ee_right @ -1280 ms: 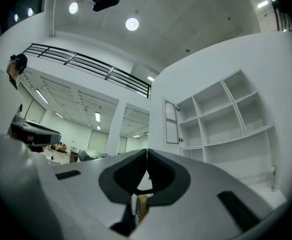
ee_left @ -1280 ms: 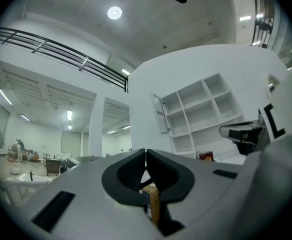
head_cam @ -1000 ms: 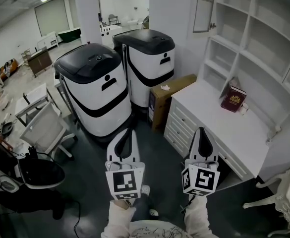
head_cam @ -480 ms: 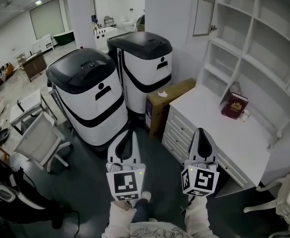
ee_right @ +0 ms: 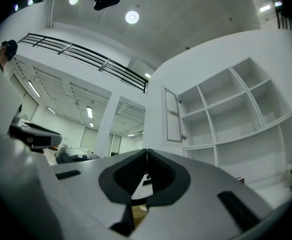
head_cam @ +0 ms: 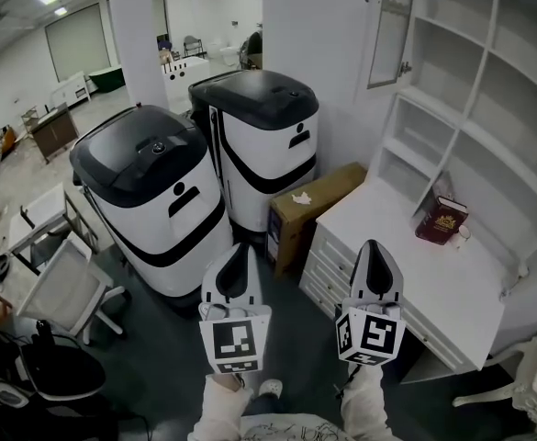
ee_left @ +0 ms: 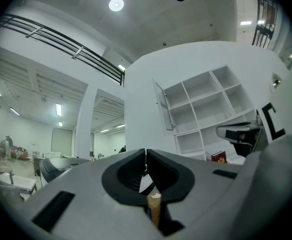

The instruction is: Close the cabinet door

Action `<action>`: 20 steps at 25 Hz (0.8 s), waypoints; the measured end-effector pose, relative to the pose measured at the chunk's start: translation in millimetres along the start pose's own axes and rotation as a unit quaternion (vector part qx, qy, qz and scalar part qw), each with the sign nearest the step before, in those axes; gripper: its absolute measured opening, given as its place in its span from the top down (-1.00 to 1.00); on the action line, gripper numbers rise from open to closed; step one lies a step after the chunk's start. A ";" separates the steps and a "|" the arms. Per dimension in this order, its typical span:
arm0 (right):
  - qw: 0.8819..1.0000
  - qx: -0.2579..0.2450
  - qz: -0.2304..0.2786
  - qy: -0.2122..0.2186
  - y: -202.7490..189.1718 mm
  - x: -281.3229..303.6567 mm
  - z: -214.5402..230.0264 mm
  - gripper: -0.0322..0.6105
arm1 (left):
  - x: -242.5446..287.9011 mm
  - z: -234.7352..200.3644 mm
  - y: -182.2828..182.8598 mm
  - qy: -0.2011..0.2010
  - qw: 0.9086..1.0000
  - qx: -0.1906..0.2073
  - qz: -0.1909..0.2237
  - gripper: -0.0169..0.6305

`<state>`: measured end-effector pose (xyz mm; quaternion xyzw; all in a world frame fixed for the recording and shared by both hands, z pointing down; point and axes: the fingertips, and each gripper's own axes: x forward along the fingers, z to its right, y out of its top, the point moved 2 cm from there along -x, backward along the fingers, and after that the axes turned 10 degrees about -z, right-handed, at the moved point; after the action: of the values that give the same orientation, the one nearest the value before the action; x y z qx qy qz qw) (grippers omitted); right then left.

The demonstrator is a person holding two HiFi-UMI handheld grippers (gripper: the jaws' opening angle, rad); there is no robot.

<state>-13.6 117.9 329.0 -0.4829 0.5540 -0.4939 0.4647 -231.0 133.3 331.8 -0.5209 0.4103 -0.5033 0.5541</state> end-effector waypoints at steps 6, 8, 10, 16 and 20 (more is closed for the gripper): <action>1.000 -0.002 0.002 -0.015 1.0 51.8 -6.6 0.89 | 53.2 -24.9 2.4 -0.009 1.000 0.000 0.004 0.91; 1.000 -0.003 0.002 -0.020 0.4 63.1 -7.9 0.89 | 65.5 -30.4 2.0 -0.013 1.000 -0.001 0.005 0.91; 1.000 -0.003 0.001 -0.023 -1.9 73.0 -8.9 0.89 | 76.8 -34.6 0.2 -0.015 1.000 -0.003 0.004 0.91; 1.000 -0.006 -0.007 -0.028 -9.4 98.9 -9.8 0.89 | 103.8 -40.3 -4.5 -0.021 1.000 -0.004 -0.001 0.91; 0.999 -0.006 -0.015 -0.028 -16.2 121.0 -6.4 0.89 | 124.0 -41.4 -8.8 -0.018 1.000 -0.008 -0.008 0.91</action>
<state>-31.0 -2.5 341.1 -0.5077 0.5360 -0.4840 0.4696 -253.2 4.7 344.2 -0.5378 0.4001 -0.4952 0.5528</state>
